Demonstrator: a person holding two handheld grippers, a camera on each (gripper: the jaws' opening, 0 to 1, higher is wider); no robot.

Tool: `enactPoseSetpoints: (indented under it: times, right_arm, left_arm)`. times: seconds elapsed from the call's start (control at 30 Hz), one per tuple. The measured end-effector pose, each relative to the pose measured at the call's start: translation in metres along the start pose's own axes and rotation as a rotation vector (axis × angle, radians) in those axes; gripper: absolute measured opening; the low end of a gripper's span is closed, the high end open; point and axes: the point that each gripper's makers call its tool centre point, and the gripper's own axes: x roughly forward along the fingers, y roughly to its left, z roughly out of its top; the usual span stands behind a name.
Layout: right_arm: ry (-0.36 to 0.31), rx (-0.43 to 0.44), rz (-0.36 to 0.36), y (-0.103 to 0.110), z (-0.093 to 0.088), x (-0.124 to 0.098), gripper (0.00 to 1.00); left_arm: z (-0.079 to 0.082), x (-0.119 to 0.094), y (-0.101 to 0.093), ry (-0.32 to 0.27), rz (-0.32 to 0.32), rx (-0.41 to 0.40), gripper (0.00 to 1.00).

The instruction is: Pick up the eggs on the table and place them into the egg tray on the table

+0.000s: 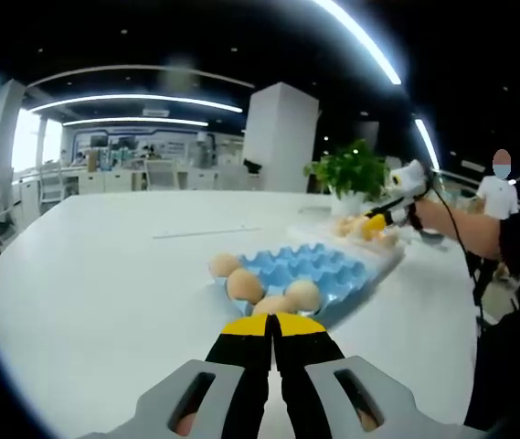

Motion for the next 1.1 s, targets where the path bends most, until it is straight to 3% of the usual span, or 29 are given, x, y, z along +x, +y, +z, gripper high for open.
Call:
enactPoseSetpoints:
  times: [0.4,1.1]
  right_arm:
    - [-0.055,0.004,0.060,0.041,0.015,0.017,0.27]
    - [-0.127,0.019,0.134,0.076,0.043,0.049,0.27]
  left_arm:
    - [0.001,-0.001,0.001,-0.005,0.004,0.002,0.00]
    - [-0.002,-0.002,-0.007,-0.001,0.015,0.004,0.00]
